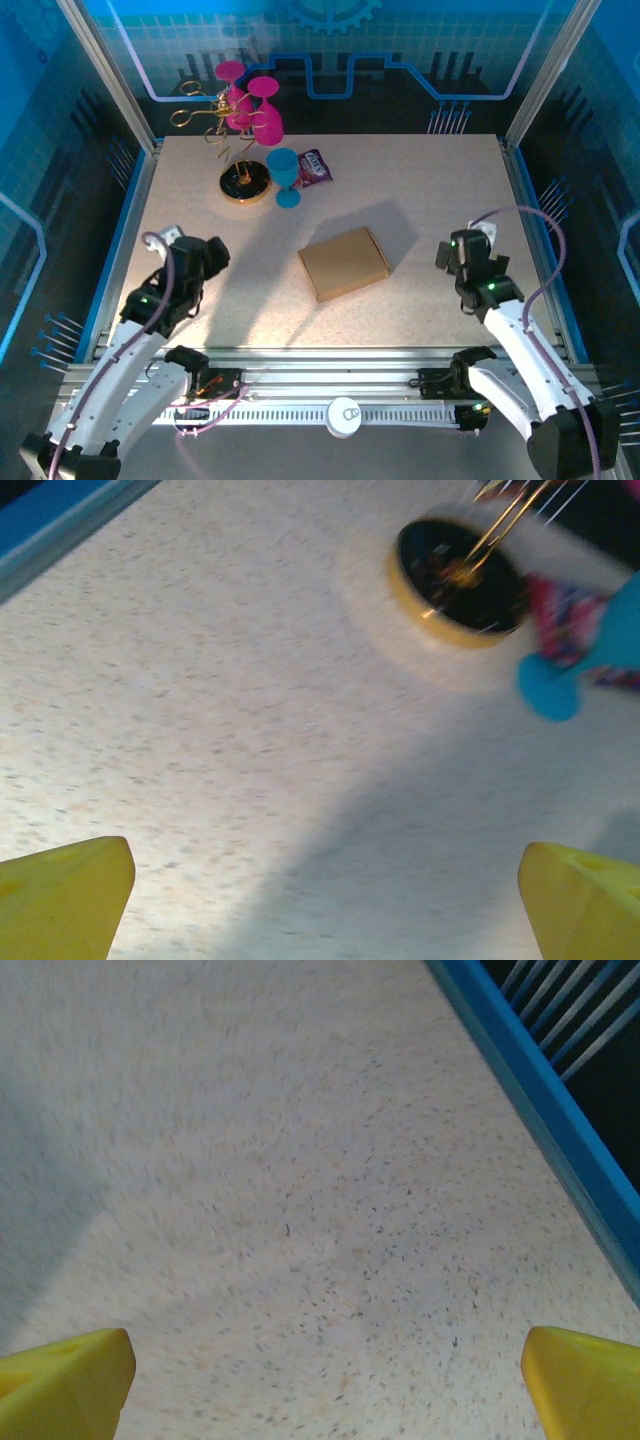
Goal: Fold the paper box
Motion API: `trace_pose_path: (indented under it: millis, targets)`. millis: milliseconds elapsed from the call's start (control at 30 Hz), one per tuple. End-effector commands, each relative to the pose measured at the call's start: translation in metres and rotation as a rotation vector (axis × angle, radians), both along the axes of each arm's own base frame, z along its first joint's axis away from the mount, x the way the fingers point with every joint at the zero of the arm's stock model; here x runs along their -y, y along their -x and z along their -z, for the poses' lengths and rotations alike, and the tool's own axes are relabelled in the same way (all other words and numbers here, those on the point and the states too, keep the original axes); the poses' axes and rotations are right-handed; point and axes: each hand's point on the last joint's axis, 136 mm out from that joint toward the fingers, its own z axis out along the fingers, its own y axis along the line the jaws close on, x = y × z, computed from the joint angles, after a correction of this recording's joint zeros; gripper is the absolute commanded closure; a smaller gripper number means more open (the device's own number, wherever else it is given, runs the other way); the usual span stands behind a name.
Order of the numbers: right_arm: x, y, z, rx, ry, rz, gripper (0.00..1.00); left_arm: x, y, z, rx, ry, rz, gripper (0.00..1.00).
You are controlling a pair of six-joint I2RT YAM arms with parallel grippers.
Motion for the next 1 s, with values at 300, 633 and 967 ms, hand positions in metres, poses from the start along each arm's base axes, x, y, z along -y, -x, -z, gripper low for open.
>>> trace_pose_path:
  millis: [300, 633, 967]
  targets:
    - [-0.053, -0.063, 0.007, 0.282, 0.083, -0.366, 0.00, 0.006, -0.063, 0.036, 0.188, -0.235, 0.219, 0.01]
    - [-0.065, -0.107, 0.003, 0.413, 0.063, -0.474, 0.00, 0.006, -0.098, 0.048, 0.320, -0.200, 0.251, 0.01]
    - [-0.060, -0.121, 0.028, 0.448, -0.013, -0.465, 0.00, 0.022, -0.140, 0.070, 0.381, -0.290, 0.403, 0.01]
